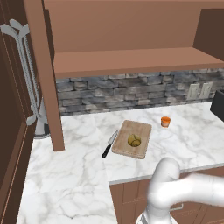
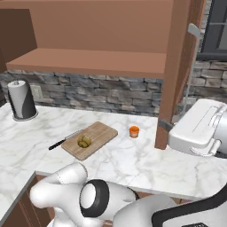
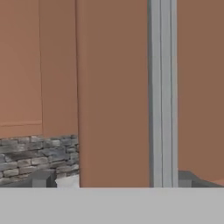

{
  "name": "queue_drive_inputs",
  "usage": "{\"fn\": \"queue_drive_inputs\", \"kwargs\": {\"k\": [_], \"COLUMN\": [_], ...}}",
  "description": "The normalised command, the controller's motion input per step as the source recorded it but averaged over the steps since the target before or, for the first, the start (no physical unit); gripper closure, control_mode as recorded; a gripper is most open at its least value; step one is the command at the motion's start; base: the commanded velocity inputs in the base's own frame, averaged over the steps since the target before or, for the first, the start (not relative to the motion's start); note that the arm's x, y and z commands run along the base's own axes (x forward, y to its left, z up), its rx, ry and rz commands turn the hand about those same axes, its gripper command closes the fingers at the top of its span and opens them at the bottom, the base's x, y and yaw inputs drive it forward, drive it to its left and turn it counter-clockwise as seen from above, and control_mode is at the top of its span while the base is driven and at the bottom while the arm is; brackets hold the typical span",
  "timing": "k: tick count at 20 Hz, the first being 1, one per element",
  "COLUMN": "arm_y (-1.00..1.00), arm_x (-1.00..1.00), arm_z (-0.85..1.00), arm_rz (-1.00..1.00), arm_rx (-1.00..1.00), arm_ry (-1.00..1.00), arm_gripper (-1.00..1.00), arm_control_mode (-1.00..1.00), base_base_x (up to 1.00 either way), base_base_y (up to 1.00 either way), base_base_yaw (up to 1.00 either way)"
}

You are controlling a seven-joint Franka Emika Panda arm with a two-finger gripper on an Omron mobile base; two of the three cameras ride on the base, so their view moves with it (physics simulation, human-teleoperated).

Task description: Pick the bread, place it on the cutting board, pick the jam, place it on the counter, and close the cabinet.

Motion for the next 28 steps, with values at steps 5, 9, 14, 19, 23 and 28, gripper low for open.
{"fn": "queue_drive_inputs", "kwargs": {"k": [5,9,14,19,23,28], "arm_y": [0.14,0.18,0.21,0.21,0.23,0.28], "arm_x": [0.00,0.00,0.00,0.00,0.00,0.00], "arm_z": [0.00,0.00,0.00,0.00,0.00,0.00], "arm_rz": [0.06,0.02,0.00,0.00,0.00,0.00], "arm_rx": [0.01,0.03,0.04,0.04,0.03,0.01], "arm_ry": [0.00,0.00,0.00,0.00,0.00,0.00], "arm_gripper": [-1.00,-1.00,-1.00,-1.00,-1.00,-1.00], "arm_control_mode": [-1.00,-1.00,-1.00,-1.00,-1.00,-1.00], "base_base_x": [0.00,0.00,0.00,0.00,0.00,0.00], "base_base_y": [0.00,0.00,0.00,0.00,0.00,0.00], "base_base_yaw": [0.00,0.00,0.00,0.00,0.00,0.00]}}
